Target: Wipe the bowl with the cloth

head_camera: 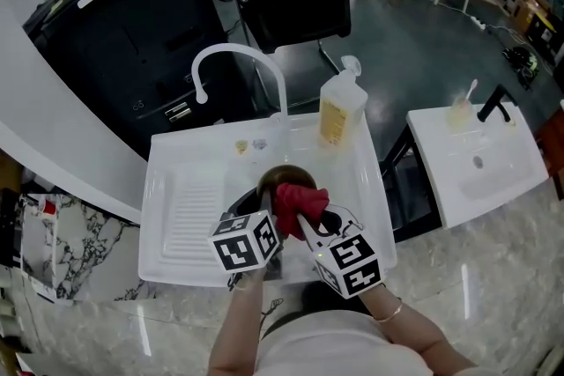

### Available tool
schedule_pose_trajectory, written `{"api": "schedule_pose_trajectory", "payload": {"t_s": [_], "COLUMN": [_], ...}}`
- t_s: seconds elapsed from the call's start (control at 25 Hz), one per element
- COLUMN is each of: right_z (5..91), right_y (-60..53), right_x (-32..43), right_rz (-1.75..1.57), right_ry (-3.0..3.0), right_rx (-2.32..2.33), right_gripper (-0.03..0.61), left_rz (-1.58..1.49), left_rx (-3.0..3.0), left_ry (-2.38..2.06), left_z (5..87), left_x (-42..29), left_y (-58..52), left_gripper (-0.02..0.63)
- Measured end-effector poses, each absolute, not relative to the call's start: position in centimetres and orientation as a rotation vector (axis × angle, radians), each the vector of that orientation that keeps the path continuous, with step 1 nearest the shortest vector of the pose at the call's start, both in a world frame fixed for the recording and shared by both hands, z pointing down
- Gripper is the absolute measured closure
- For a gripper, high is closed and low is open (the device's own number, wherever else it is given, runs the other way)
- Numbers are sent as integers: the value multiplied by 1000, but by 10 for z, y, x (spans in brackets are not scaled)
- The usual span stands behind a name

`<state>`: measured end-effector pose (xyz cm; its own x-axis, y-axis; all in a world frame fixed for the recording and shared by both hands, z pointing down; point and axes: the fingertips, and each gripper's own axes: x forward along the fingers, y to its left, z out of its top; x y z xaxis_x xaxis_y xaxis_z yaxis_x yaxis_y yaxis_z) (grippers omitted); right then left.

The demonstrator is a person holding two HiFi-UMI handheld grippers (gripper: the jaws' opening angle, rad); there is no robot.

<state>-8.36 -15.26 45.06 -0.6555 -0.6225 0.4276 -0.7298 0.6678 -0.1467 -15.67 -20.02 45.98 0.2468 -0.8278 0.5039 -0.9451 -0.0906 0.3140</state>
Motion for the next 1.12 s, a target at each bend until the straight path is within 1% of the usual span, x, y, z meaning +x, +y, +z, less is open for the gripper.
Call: {"api": "schedule_pose_trajectory", "payload": {"t_s": [0.6, 0.88, 1.12], "right_z": [443, 429, 413], "right_y": [-171, -183, -187], "right_x": [-26, 1, 6], "right_rz": [404, 407, 391], "right_ry": [-2458, -2477, -2524], "right_rx": [1295, 1424, 1456], "right_gripper": [526, 526, 526], "left_rz": [384, 367, 360], "left_rx": [1921, 1874, 1810], "left_ry": [-1648, -1698, -1779], "left_z": [474, 474, 474], "left_x": [-162, -185, -215], "left_y": [-197, -197, -200], "left_gripper": [586, 586, 586]}}
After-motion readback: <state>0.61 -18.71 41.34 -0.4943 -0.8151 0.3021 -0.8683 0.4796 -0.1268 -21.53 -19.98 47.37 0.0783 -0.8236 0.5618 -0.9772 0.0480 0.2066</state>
